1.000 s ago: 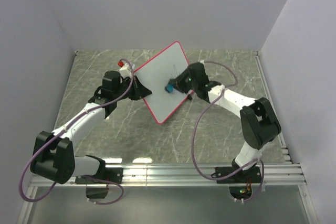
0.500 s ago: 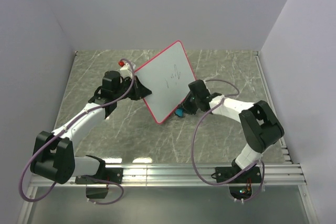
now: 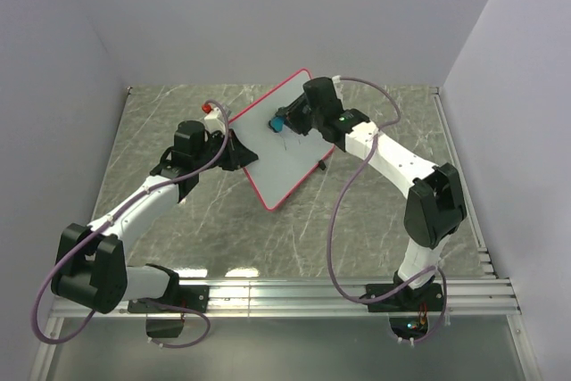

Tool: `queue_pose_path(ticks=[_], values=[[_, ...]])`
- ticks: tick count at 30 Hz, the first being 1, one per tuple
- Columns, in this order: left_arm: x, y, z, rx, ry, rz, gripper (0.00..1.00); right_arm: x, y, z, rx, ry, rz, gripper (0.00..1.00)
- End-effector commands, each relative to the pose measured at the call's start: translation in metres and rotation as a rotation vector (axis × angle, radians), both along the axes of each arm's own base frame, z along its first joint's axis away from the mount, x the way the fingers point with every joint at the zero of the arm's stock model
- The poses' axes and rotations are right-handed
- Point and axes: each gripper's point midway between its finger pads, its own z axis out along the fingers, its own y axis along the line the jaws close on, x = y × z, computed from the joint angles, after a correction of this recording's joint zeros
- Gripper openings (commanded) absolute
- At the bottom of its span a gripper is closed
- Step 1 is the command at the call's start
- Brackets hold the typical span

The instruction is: Erase the whiteboard

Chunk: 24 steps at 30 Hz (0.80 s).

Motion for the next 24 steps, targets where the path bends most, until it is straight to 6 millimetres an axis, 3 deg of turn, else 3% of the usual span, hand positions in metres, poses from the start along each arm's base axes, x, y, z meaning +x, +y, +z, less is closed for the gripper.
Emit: queue_pose_path(ticks=[1,3,8,9,11,14,15,18,24], values=[[-0.066,-0.011,-0.043,0.034,0.253,-0.172,0.00,0.013,0.010,0.016,0.089,-0.036,-0.074,0.00],[-0.066,-0.011,-0.042,0.035,0.250,-0.171,0.00,0.016,0.017,0.022,0.111,-0.045,-0.064,0.00],[-0.066,-0.010,-0.041,0.038,0.245,-0.176,0.00,0.012,0.021,0.003,0.049,-0.027,-0.044,0.00],[-0.067,-0.011,-0.040,0.038,0.243,-0.179,0.00,0.006,0.018,-0.015,0.032,0.002,-0.041,0.00],[-0.067,-0.011,-0.040,0.038,0.241,-0.183,0.00,-0.004,0.016,-0.026,0.039,0.026,-0.042,0.00],[-0.067,-0.011,-0.040,0.036,0.243,-0.188,0.00,-0.027,0.011,-0.062,0.005,0.108,-0.029,0.00],[-0.067,-0.012,-0.040,0.035,0.242,-0.189,0.00,-0.039,0.004,-0.083,-0.026,0.156,-0.031,0.00],[-0.067,-0.012,-0.039,0.032,0.238,-0.196,0.00,-0.065,-0.002,-0.109,-0.034,0.218,-0.014,0.00],[-0.068,-0.014,-0.038,0.025,0.241,-0.209,0.00,-0.094,-0.016,-0.141,-0.077,0.285,-0.006,0.00]])
